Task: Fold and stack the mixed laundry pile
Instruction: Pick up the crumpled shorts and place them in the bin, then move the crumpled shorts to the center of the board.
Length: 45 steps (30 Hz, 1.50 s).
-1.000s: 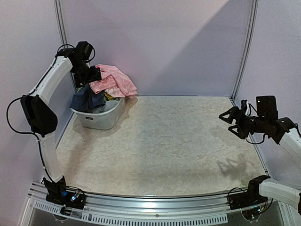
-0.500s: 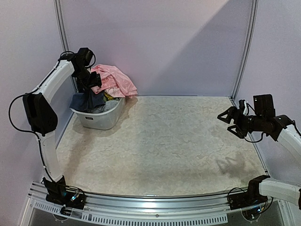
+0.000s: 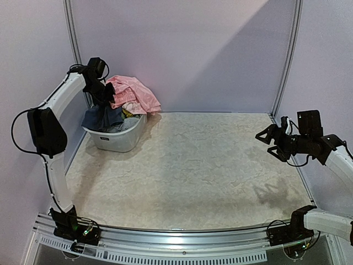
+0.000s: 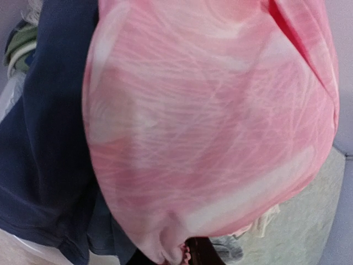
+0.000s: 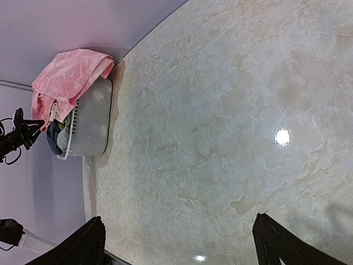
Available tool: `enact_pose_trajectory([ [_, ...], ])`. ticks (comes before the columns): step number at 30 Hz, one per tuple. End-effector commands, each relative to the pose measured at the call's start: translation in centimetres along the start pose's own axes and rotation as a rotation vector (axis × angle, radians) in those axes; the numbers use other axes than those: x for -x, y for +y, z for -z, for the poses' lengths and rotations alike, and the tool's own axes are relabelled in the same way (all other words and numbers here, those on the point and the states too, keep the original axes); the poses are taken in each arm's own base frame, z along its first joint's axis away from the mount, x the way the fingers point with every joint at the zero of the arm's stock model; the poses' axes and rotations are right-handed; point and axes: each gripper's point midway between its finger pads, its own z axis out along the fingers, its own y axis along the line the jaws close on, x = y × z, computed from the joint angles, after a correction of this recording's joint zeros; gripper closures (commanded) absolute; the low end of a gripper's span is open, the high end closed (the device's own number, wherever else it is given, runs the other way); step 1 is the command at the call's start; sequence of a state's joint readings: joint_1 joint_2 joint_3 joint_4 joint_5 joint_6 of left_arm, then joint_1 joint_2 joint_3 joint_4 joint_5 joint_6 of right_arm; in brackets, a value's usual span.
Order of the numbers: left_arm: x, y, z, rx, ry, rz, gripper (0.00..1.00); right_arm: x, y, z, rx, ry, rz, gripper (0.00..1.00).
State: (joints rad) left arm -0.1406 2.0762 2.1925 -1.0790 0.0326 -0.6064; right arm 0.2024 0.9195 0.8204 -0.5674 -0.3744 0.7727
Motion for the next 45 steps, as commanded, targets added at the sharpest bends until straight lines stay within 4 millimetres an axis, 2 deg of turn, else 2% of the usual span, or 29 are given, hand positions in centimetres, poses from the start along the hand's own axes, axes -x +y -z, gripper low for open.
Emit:
enact_pose_trajectory([
  [1, 0.7, -0.7, 0.5, -0.043, -0.023, 0.013, 0.92, 0.6, 0.6, 0.6, 0.004, -0.03, 0.018, 0.06],
  [2, 0.8, -0.9, 1.0, -0.051, -0.03, 0.016, 0.99, 0.6, 0.6, 0.6, 0.005, -0.03, 0.017, 0.06],
  [7, 1.9, -2.8, 4.6, -0.131, -0.1, 0.023, 1.0, 0.7, 0.6, 0.7, 0.005, -0.034, 0.017, 0.06],
  [12, 2.9, -6.6, 10.1, -0.285, -0.185, -0.017, 1.0, 0.7, 1.0, 0.9, 0.017, -0.036, 0.029, 0.06],
  [18, 2.3, -11.1, 16.6, -0.493, -0.241, -0.072, 1.0, 1.1, 2.0, 1.2, 0.042, -0.039, 0.061, 0.06],
  [23, 0.2, -15.6, 21.8, -0.736, -0.238, -0.119, 1.0, 1.7, 3.6, 1.7, 0.083, -0.035, 0.099, 0.07],
  [26, -1.2, -17.5, 24.5, -0.823, -0.239, -0.15, 1.0, 2.1, 4.9, 2.2, 0.116, -0.034, 0.124, 0.07],
  [36, -6.4, -22.8, 31.0, -1.106, -0.176, -0.16, 1.0, 2.9, 7.9, 3.5, 0.188, -0.019, 0.197, 0.07],
  [39, -8.9, -24.3, 31.7, -1.155, -0.123, -0.204, 1.0, 3.0, 8.8, 4.0, 0.219, -0.017, 0.206, 0.08],
  [41, -11.1, -25.3, 31.5, -1.164, -0.067, -0.238, 1.0, 2.9, 9.7, 4.3, 0.258, -0.009, 0.217, 0.25],
  [42, -12.1, -25.6, 31.4, -1.162, -0.046, -0.249, 1.0, 2.7, 10.0, 4.5, 0.274, 0.0, 0.219, 0.29],
  [45, -14.9, -26.5, 30.9, -1.166, 0.012, -0.275, 1.0, 2.5, 10.2, 4.4, 0.289, 0.018, 0.205, 0.31],
])
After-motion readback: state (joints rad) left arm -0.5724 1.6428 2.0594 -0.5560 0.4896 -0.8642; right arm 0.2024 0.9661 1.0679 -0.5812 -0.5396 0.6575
